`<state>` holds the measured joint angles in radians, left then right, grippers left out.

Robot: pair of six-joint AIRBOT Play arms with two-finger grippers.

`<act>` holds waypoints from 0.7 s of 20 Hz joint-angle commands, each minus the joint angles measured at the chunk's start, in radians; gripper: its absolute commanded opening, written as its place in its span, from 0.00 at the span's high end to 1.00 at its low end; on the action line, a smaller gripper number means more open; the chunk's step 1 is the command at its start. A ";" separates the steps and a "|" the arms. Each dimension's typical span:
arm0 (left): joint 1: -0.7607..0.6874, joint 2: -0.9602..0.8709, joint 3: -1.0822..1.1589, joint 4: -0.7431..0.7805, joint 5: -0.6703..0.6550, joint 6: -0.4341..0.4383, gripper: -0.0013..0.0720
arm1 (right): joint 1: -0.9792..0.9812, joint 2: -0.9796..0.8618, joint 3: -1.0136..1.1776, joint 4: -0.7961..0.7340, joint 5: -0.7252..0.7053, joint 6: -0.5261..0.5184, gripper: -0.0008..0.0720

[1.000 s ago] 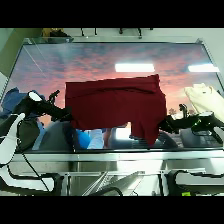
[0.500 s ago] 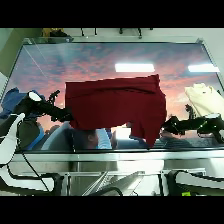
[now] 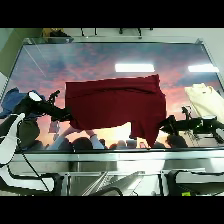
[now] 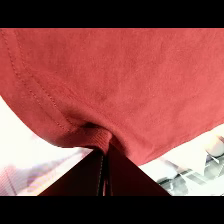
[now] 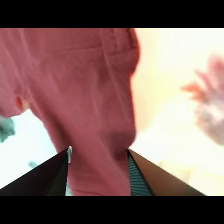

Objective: Fold the shirts.

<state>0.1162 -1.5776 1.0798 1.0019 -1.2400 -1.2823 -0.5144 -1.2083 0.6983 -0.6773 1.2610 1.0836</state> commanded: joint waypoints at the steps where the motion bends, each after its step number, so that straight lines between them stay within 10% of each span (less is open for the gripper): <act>1: 0.001 0.000 0.001 0.000 0.005 0.000 0.96 | 0.037 -0.065 -0.001 0.006 -0.035 -0.018 0.36; 10: 0.001 0.001 0.001 0.000 -0.013 0.000 0.96 | 0.055 -0.024 0.008 0.028 -0.068 -0.089 0.37; 14: 0.001 0.001 0.001 0.000 -0.018 0.000 0.96 | 0.060 -0.022 0.021 0.158 -0.060 -0.172 0.73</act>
<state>0.1162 -1.5776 1.0798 1.0019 -1.2518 -1.2823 -0.4515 -1.2373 0.7097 -0.6289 1.2369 0.9718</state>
